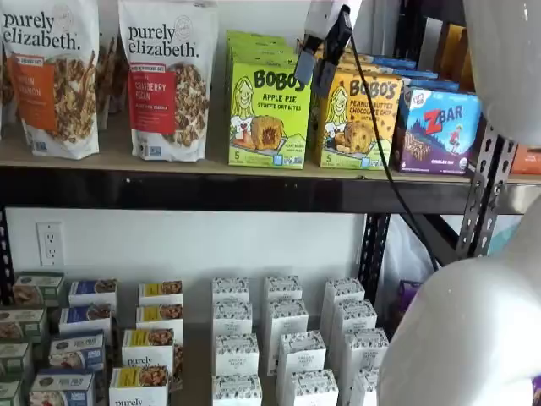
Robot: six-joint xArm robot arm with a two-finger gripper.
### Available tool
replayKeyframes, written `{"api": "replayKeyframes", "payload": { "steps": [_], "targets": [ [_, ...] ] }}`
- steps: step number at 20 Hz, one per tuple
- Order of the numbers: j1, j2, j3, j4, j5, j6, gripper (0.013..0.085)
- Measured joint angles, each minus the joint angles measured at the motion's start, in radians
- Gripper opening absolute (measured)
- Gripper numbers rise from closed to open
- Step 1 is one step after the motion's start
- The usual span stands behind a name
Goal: Pick the green box on the top shelf, the fourth from the left
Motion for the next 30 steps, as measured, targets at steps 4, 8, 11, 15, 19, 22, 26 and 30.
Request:
{"api": "replayKeyframes", "payload": {
  "steps": [4, 8, 11, 15, 19, 22, 26, 30],
  "targets": [
    [-0.022, -0.009, 0.002, 0.039, -0.02, -0.011, 0.085],
    [-0.029, 0.001, -0.02, 0.047, -0.008, -0.013, 0.085],
    [-0.032, 0.003, -0.025, 0.058, -0.017, -0.012, 0.085],
    [-0.025, 0.002, -0.019, 0.06, -0.05, -0.008, 0.085],
    [-0.02, -0.009, 0.007, 0.076, -0.119, -0.005, 0.085],
    [-0.018, -0.004, 0.008, 0.087, -0.149, -0.003, 0.085],
    [-0.006, -0.004, 0.02, 0.082, -0.216, 0.002, 0.085],
    [0.0, 0.016, 0.004, 0.078, -0.243, 0.006, 0.085]
  ]
}}
